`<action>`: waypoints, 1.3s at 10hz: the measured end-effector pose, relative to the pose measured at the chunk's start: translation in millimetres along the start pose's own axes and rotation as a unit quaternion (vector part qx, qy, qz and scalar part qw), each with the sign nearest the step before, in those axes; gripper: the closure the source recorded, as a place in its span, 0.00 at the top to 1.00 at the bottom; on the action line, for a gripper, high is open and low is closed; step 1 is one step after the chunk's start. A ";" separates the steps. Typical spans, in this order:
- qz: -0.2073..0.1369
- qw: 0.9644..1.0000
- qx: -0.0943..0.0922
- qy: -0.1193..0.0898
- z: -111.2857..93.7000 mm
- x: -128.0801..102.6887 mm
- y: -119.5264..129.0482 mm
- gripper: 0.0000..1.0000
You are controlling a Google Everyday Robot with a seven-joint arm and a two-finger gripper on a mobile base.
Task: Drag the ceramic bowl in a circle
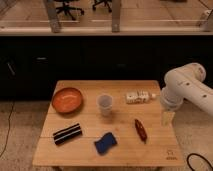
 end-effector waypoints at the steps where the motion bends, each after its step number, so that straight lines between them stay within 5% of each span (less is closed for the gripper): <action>1: 0.000 1.000 0.000 0.000 0.0 0.0 0.0 0.80; 6: -0.002 1.000 -0.001 0.000 0.1 -1.6 -0.3 0.80; 9: -0.028 1.000 0.002 0.002 -1.2 -43.8 -16.1 0.80; 13: -0.050 0.999 0.003 0.010 -2.6 -63.2 -23.6 0.80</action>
